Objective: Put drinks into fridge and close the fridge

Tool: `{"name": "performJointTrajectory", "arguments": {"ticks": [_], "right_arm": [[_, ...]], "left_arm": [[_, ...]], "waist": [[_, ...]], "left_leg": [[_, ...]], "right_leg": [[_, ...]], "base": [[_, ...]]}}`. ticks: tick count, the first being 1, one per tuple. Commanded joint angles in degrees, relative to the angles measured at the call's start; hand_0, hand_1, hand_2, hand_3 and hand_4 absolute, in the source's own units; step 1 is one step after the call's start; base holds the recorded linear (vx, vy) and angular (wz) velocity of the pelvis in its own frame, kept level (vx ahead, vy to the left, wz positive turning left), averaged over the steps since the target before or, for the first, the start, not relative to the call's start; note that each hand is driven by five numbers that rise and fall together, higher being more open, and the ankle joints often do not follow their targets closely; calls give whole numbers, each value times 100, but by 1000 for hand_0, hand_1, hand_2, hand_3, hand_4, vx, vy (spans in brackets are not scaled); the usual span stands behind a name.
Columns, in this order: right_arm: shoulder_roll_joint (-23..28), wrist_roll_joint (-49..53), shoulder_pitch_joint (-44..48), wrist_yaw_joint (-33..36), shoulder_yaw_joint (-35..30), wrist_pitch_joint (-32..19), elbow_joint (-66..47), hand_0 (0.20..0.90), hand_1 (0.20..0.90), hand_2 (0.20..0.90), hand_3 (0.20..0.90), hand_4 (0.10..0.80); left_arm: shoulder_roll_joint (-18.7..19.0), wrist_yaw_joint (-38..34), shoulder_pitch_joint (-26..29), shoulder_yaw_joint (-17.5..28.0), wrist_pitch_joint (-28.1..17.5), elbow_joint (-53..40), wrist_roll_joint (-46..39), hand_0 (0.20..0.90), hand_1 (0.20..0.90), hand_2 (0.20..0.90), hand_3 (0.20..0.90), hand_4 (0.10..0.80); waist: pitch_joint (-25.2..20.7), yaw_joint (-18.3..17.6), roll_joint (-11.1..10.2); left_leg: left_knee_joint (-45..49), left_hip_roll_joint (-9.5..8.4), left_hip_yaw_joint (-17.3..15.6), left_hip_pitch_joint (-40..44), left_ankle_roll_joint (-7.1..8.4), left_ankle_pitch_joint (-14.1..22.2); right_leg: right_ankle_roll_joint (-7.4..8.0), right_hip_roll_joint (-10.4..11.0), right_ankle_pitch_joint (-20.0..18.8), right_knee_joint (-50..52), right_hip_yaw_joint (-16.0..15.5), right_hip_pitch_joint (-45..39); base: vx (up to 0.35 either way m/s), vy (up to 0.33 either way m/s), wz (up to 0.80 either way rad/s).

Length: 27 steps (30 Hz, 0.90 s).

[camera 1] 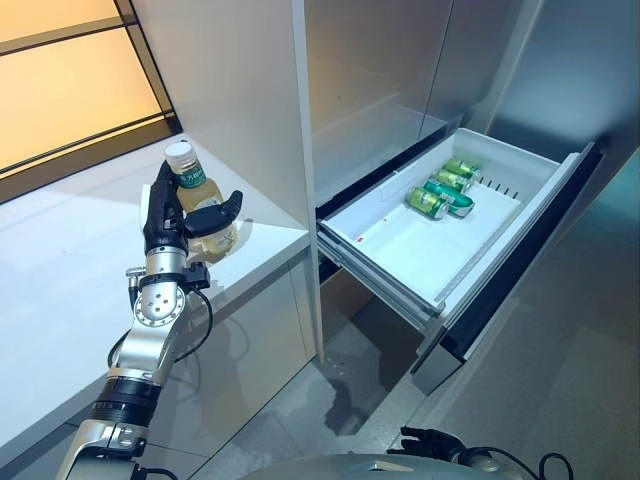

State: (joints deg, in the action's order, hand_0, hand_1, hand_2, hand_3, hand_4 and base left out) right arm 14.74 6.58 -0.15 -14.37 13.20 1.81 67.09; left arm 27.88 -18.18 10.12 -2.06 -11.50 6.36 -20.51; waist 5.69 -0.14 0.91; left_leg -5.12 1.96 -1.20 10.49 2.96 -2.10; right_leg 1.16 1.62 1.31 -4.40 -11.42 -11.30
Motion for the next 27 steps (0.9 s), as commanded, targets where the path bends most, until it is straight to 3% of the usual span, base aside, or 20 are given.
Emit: {"name": "performJointTrajectory", "arguments": {"ticks": [1,7,16,18,20,22,27], "right_arm": [[69,-193,-31,-124,92,5,-28,900,900,900,900,800],[55,-206,-39,-139,108,-20,-56,900,900,900,900,800],[90,13,-11,-225,197,-322,-556,900,900,900,900,800],[124,-139,-13,-267,267,-685,-1022,900,900,900,900,800],[175,-176,-56,-262,418,-434,-2222,900,900,900,900,800],[194,-190,-72,-275,481,-401,-2719,900,900,900,900,800],[379,316,-19,-719,601,-237,-4991,900,900,900,900,800]], "left_arm": [[54,-9,712,143,-872,-168,-307,300,300,300,200,100],[-52,-6,684,163,-1029,-248,-312,300,300,300,200,100],[99,151,741,97,-1254,-588,-62,300,300,300,200,100],[170,355,766,98,-1430,-793,-223,300,300,300,200,100],[148,638,738,94,-1591,-1110,-444,300,300,300,200,100],[123,822,730,78,-1665,-1220,-563,300,300,300,200,100],[-110,2221,760,-228,-1884,-1740,-1648,300,300,300,200,100]], "waist": [[-65,-51,-51],[-67,-49,-55],[-63,-35,-60],[-52,-38,-70],[-42,-62,-88],[-37,-73,-97],[-27,-163,-132]], "left_leg": [[244,-468,-103,-11,-470,781],[255,-476,-77,-21,-468,777],[244,-477,-38,-11,-470,770],[257,-473,-39,-23,-468,767],[245,-468,-31,-33,-466,750],[244,-466,-25,-41,-464,743],[219,-462,-6,-63,-439,698]], "right_leg": [[288,-112,699,923,395,401],[280,-115,703,931,398,403],[275,-112,696,932,378,396],[273,-104,685,929,368,396],[271,-104,666,918,366,414],[267,-104,660,913,364,420],[263,-115,621,878,395,449]], "base": [[0,0,0],[0,0,0],[0,0,0],[0,0,0],[-39,-22,0],[-38,-21,-1],[-68,-27,-4]]}}
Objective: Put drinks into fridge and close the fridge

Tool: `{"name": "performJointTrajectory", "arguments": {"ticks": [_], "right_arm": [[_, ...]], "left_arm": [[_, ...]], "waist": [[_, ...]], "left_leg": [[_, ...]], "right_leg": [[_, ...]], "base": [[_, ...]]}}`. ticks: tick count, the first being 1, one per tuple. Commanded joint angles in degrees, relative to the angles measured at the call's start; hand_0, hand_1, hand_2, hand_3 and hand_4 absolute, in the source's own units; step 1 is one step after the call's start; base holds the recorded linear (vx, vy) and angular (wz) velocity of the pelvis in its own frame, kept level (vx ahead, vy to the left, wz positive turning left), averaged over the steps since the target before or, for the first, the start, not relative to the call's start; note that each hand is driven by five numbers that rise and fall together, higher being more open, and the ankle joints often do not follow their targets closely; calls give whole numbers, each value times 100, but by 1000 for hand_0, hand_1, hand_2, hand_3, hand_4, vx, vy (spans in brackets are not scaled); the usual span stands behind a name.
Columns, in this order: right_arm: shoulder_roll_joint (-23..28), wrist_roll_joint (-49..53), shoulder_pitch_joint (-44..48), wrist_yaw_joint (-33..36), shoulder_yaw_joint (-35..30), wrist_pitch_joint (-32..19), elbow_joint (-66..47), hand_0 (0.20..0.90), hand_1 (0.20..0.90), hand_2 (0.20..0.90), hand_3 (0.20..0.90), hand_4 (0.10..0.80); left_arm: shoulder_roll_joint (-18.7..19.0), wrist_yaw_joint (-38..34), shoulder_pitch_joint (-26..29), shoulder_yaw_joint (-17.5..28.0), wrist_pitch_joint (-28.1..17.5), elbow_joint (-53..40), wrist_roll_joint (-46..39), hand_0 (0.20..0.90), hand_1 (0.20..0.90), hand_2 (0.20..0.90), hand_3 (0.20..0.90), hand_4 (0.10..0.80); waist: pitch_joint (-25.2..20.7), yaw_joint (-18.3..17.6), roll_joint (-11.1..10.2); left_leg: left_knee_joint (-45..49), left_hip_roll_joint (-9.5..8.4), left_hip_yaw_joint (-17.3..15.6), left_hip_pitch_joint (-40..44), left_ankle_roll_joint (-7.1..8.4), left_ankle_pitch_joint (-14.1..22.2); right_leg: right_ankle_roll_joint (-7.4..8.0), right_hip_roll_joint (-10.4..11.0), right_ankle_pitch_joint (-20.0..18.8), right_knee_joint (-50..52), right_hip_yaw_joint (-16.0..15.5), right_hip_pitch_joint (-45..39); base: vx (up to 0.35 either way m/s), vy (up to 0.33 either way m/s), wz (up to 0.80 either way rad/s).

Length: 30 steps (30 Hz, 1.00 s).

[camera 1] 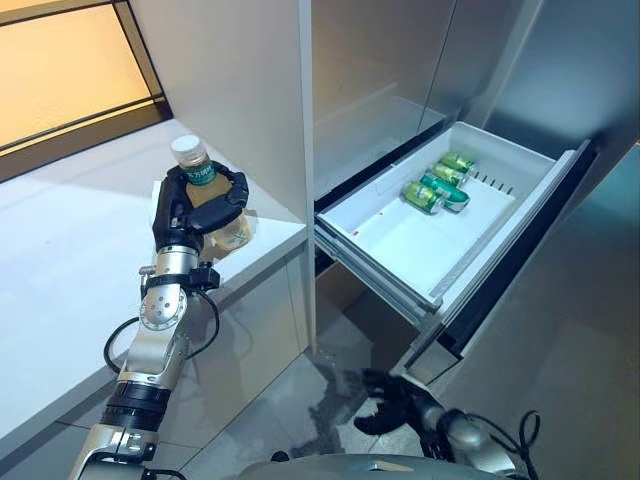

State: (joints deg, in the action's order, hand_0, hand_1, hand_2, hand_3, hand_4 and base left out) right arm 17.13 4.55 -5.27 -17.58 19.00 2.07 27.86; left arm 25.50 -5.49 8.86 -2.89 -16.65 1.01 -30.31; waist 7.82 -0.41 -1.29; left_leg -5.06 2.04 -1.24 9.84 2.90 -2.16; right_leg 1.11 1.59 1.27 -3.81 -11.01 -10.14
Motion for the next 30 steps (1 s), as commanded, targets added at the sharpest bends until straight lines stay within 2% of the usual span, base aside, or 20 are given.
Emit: {"name": "performJointTrajectory", "arguments": {"ticks": [1,3,4,7,8,13,21,30], "right_arm": [[222,753,593,-602,-3,-315,-1506,900,900,900,900,800],[393,1212,811,-959,-111,-232,-2306,900,900,900,900,800],[513,1530,959,-1108,-203,3,-2779,900,900,900,900,800],[665,2117,1257,-1313,-332,216,-3350,900,900,900,900,800],[722,2517,1453,-1406,-418,358,-3586,900,900,900,900,800],[850,3256,1870,-1256,-549,574,-4075,900,900,900,900,800],[1017,3916,2075,-1186,-536,953,-4391,900,900,900,900,800],[1400,4016,2170,-1631,-449,1230,-4468,900,900,900,900,800]], "left_arm": [[51,1425,890,-276,-1313,-1326,-1044,300,300,300,200,100],[-67,2125,858,-495,-1140,-1491,-1580,300,300,300,200,100],[-112,2434,826,-584,-1050,-1559,-1779,300,300,300,200,100],[-118,2913,821,-725,-760,-1636,-2233,300,300,300,200,100],[-123,3229,829,-795,-521,-1653,-2502,300,300,300,200,100],[-101,3563,900,-1025,124,-1807,-2710,300,300,300,200,100],[-68,3505,906,-1356,452,-1731,-2360,300,300,300,200,100],[293,2896,975,-1466,-14,-1440,-1418,300,300,300,200,100]], "waist": [[-233,-149,89],[-230,-166,97],[-231,-174,104],[-247,-183,118],[-269,-196,128],[-334,-223,137],[-413,-246,108],[-444,-240,67]], "left_leg": [[202,-469,-3,5,-429,690],[187,-471,-19,11,-428,671],[182,-473,-36,10,-427,667],[177,-474,-71,13,-432,666],[180,-472,-97,12,-435,666],[196,-469,-154,2,-454,679],[204,-482,-192,-38,-471,660],[173,-491,-179,-86,-458,612]], "right_leg": [[275,-116,605,809,369,339],[281,-127,573,784,403,339],[290,-127,557,767,423,343],[300,-126,535,745,463,345],[302,-123,519,733,484,348],[302,-116,472,685,523,355],[289,-121,371,589,549,371],[275,-119,312,516,535,390]], "base": [[-72,-10,-1],[-76,-5,-5],[-62,2,-9],[-45,2,-11],[-49,-2,-9],[-35,-12,-10],[-4,-3,-1],[0,0,0]]}}
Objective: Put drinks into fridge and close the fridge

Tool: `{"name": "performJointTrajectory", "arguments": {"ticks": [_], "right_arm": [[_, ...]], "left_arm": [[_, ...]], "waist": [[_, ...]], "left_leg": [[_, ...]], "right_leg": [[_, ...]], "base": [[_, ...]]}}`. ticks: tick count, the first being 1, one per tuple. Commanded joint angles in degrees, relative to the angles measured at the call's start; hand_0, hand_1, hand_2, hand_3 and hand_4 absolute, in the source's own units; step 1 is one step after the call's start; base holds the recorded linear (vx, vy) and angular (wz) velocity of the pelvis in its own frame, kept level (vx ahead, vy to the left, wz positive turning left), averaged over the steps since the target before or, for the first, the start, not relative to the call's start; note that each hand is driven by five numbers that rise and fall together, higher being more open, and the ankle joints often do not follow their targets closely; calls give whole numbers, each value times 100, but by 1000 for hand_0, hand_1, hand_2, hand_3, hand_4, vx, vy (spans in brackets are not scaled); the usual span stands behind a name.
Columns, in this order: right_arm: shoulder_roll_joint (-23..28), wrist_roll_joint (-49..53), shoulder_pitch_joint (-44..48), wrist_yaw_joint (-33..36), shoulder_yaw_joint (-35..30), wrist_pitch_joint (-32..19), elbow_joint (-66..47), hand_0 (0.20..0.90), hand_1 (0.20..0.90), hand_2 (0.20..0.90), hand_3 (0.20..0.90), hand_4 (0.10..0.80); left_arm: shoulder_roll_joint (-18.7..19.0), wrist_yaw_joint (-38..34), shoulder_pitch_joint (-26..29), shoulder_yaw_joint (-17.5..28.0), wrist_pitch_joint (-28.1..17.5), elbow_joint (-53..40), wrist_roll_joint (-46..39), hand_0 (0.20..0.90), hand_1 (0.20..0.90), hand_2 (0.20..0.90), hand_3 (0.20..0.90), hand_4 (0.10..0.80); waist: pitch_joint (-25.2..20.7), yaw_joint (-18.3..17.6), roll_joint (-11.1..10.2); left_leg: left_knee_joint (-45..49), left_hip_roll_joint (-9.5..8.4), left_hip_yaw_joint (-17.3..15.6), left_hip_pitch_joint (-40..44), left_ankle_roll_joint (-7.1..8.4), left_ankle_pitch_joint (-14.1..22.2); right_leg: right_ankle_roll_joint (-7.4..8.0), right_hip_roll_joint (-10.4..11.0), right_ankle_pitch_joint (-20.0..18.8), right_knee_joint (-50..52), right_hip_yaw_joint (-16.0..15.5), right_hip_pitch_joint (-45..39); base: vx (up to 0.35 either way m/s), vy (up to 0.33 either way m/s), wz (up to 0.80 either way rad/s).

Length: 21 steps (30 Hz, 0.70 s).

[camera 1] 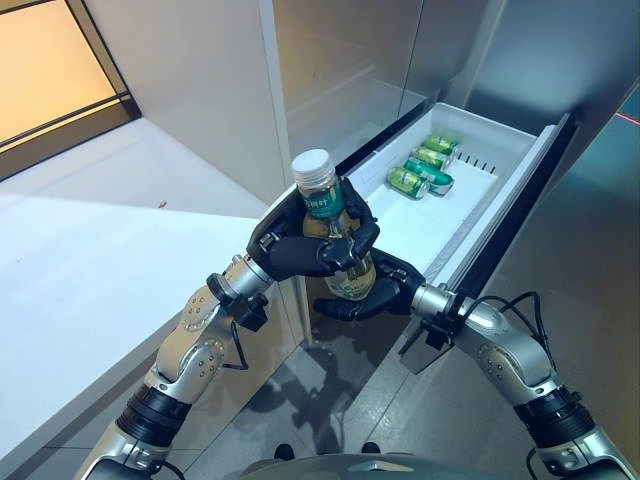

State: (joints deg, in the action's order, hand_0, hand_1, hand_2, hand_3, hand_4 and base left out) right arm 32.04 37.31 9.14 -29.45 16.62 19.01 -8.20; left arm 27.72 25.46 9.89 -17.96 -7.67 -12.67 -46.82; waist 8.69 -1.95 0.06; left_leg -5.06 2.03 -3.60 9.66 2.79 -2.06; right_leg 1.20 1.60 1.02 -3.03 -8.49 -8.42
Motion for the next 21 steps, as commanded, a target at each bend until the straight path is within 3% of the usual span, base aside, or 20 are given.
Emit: {"name": "performJointTrajectory", "arguments": {"ticks": [1,10,21], "right_arm": [[-19,680,769,-510,-206,-432,-869,900,900,900,900,800],[615,98,883,-934,-427,-600,-872,900,900,900,900,800],[445,929,1020,-686,-416,-73,-887,900,900,900,900,800]], "left_arm": [[135,-361,872,70,-1021,-23,463,300,300,300,200,100],[434,-577,843,302,-1087,346,479,300,300,300,200,100],[220,-532,832,200,-888,453,224,300,300,300,200,100]], "waist": [[-540,-75,-77],[-568,-85,-135],[-563,-90,-152]], "left_leg": [[165,-492,66,-78,-441,592],[141,-481,73,-118,-419,557],[151,-477,74,-125,-407,561]], "right_leg": [[266,-119,330,429,279,223],[268,-122,284,393,284,259],[276,-123,267,362,281,250]], "base": [[0,0,0],[0,0,0],[0,0,0]]}}
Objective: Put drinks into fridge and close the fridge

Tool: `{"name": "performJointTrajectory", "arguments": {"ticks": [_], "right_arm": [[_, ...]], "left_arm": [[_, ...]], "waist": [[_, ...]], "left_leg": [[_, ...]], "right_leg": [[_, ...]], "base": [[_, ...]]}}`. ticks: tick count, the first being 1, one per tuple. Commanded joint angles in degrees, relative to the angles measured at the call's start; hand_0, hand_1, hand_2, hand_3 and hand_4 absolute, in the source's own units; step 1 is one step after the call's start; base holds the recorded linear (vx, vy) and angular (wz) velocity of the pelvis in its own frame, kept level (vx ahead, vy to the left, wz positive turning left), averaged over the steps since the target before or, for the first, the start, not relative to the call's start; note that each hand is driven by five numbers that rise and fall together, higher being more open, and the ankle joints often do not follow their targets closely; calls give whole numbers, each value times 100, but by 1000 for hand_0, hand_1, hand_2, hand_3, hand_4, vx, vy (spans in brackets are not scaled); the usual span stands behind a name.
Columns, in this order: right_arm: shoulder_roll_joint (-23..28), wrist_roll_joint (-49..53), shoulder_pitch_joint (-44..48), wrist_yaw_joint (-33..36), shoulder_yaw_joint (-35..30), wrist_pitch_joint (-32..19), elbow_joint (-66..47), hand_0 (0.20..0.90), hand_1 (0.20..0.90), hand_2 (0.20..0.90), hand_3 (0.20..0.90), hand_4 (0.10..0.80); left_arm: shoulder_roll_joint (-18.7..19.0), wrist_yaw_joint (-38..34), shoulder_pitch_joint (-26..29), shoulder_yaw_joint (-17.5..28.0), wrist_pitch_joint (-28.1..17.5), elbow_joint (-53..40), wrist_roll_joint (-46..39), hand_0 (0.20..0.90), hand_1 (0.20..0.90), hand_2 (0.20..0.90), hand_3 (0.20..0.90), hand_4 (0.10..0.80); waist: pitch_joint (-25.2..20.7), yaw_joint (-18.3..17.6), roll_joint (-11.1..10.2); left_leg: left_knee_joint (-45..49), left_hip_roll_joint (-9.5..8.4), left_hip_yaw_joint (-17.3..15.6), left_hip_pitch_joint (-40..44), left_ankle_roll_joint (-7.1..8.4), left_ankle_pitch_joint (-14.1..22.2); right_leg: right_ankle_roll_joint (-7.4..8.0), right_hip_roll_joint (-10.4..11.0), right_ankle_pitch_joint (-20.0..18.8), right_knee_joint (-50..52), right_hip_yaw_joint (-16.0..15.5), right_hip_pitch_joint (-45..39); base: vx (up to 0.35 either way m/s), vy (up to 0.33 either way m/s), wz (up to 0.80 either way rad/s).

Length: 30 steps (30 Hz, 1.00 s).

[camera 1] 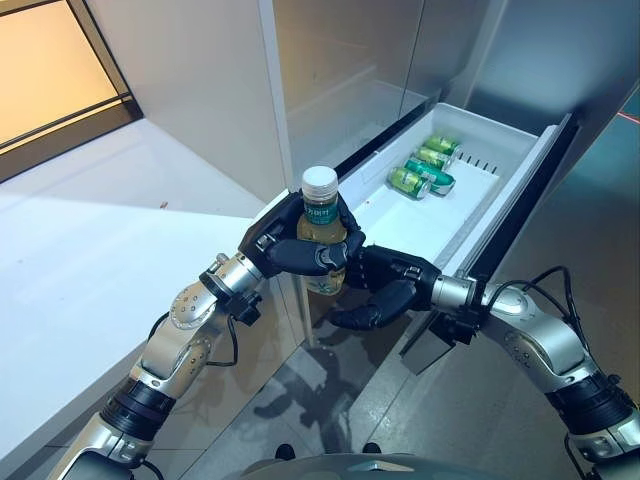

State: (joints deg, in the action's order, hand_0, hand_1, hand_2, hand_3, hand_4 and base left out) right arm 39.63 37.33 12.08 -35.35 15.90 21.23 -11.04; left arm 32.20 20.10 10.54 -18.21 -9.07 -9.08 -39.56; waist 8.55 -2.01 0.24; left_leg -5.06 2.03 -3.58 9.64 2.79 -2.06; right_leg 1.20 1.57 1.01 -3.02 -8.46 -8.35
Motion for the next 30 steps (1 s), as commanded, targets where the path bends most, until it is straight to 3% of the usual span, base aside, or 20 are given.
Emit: {"name": "performJointTrajectory", "arguments": {"ticks": [1,7,13,27,28,29,30], "right_arm": [[-359,1028,730,-22,-306,-245,-583,900,900,900,900,800],[-791,1655,694,541,-23,208,-438,900,900,900,900,800],[-996,1676,618,866,326,377,-357,900,900,900,900,800],[-852,581,819,412,924,554,-225,900,900,900,900,800],[-852,555,829,390,950,577,-215,768,768,768,746,646],[-839,522,842,344,987,620,-207,458,458,458,384,284],[-850,526,852,366,1035,623,-207,458,458,458,384,284]], "left_arm": [[-266,46,764,183,-742,101,-602,300,300,300,200,100],[-561,268,840,-121,-785,13,-808,300,300,300,200,100],[-624,251,919,-434,-878,-6,-652,300,300,300,200,100],[-553,382,980,-759,-603,60,-657,300,300,300,200,100],[-561,389,978,-772,-596,68,-667,300,300,300,200,100],[-573,419,961,-788,-565,83,-701,300,300,300,200,100],[-592,432,962,-814,-559,94,-678,300,300,300,200,100]], "waist": [[-543,-84,-166],[-536,-88,-160],[-522,-109,-144],[-510,-114,-131],[-508,-115,-131],[-514,-113,-132],[-512,-113,-134]], "left_leg": [[148,-479,77,-120,-409,560],[162,-477,73,-116,-408,551],[173,-479,69,-111,-423,556],[184,-497,112,-104,-453,553],[188,-497,116,-105,-453,553],[190,-499,125,-104,-457,552],[184,-499,126,-102,-460,549]], "right_leg": [[276,-122,266,362,277,244],[279,-120,251,353,264,233],[273,-129,251,348,284,228],[239,-180,267,347,384,215],[237,-182,270,354,389,217],[231,-189,274,359,397,215],[226,-193,274,357,397,214]], "base": [[0,0,0],[0,0,0],[0,0,0],[2,1,0],[0,0,0],[0,0,0],[0,0,0]]}}
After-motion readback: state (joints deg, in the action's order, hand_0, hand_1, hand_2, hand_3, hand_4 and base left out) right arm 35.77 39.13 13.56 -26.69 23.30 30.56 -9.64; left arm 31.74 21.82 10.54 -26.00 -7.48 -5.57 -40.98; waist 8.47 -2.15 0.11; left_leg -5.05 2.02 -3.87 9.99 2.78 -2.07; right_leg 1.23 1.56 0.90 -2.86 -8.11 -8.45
